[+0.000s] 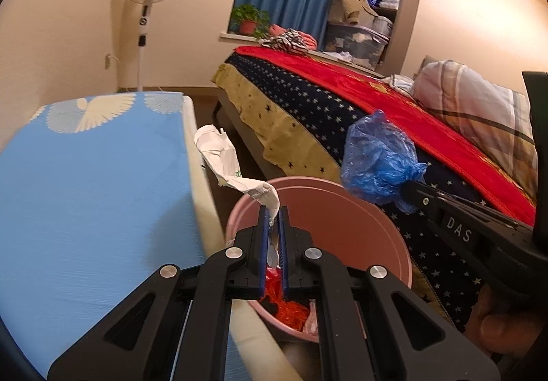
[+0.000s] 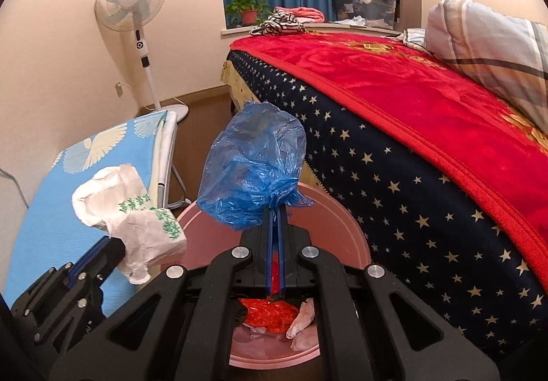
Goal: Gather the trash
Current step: 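Lift the white bag and blue bag and carry them over the pink bin, then open the left gripper into the bin while the right releases the blue bag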
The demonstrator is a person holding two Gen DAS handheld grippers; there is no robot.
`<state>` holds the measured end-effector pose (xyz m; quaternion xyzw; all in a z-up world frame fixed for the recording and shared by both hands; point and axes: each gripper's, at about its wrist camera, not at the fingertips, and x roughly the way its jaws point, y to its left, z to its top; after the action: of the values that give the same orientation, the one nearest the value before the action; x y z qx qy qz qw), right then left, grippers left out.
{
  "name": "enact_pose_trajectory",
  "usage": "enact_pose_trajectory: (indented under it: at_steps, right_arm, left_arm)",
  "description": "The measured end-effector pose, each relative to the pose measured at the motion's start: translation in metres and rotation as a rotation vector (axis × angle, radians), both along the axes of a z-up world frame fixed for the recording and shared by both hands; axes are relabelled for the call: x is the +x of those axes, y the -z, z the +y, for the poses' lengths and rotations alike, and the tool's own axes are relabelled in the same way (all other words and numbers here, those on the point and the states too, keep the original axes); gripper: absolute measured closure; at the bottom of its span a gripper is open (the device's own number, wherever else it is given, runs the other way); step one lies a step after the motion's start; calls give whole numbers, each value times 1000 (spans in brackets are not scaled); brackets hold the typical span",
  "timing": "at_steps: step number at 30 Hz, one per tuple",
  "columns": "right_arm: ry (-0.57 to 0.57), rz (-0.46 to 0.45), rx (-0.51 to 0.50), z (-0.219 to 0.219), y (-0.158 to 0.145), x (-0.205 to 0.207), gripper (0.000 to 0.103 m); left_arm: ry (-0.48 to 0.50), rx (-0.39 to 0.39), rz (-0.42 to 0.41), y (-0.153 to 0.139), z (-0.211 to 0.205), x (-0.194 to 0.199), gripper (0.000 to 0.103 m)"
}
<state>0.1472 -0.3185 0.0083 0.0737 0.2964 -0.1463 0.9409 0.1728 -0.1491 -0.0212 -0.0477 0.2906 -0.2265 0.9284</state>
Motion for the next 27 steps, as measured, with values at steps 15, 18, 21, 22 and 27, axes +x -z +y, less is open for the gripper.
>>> enact_pose_trajectory:
  at_steps: [15,18,21,22,27]
  right_arm:
    - [20,16,-11,-2,4,1,100]
    - [24,14,-12,-2,3,0,100]
    - [26,16,-14,-2,3,0,100]
    - [27,15,-14,-2,3,0,100]
    - [62,2,-3,-8,-2,-5,93]
  left_arm:
    - [51,-36,50,11,-9,6,97]
    - [59,-38,52,11,-11,6,97]
    - [66,-43,54,11,-12,6,97]
    - [71,-46,56,11,-12,6,97]
    - [96,-34,74,12,-16,7,81]
